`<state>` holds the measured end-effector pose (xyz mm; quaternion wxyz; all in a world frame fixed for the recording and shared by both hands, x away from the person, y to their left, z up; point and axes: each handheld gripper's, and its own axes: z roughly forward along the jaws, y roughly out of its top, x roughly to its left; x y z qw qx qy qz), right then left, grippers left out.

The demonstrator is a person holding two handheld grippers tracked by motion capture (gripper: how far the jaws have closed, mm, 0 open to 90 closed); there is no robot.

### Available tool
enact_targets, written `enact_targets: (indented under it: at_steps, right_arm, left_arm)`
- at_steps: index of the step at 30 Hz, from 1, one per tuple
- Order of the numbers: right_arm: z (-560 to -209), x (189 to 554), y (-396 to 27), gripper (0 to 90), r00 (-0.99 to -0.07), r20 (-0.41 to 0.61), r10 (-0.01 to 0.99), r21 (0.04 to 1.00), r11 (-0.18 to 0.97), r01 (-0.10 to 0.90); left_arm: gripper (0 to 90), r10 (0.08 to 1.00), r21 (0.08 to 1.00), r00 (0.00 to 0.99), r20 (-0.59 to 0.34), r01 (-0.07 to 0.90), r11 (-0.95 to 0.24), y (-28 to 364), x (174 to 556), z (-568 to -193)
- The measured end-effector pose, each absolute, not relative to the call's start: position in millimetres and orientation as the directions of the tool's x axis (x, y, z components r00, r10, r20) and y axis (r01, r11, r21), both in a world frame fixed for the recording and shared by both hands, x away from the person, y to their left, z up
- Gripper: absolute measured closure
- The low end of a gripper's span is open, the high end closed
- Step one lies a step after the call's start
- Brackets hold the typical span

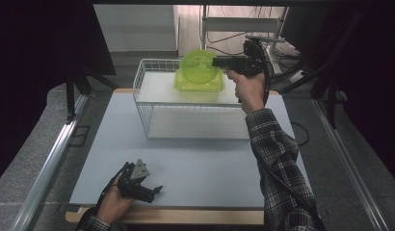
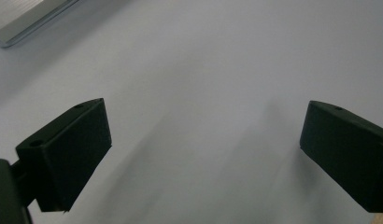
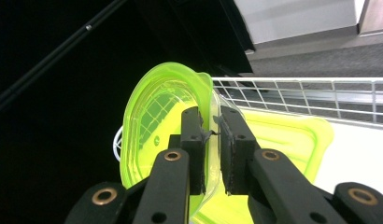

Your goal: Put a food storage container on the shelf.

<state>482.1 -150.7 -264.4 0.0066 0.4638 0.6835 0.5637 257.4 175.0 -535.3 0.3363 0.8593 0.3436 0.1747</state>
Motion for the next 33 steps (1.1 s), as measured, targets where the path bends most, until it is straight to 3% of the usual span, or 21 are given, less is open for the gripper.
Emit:
enact_targets:
  at_steps: [3,13,18,25,33]
  right_arm:
    - [-264,484,-150,79.6,-0.564,0.515,0.646,0.773,-0.066,0.631]
    - [-264,493,-141,69.9,-0.526,0.380,0.761,0.804,0.009,0.594]
    - [-266,494,-141,67.6,-0.527,0.378,0.761,0.808,0.005,0.589]
    - [-262,491,-143,48.6,-0.552,0.359,0.752,0.827,0.018,0.562]
    - [-262,485,-146,35.6,-0.589,0.336,0.735,0.840,0.050,0.541]
  left_arm:
    - [2.1,0.707,0.697,0.704,0.070,0.472,-0.540,175,257,-535]
    - [2.1,0.703,0.694,0.707,0.073,0.471,-0.545,174,257,-536]
    - [2.2,0.702,0.692,0.708,0.075,0.470,-0.547,174,257,-536]
    - [2.2,0.704,0.694,0.706,0.075,0.470,-0.545,175,257,-535]
    - [2.2,0.705,0.694,0.705,0.074,0.471,-0.545,174,257,-535]
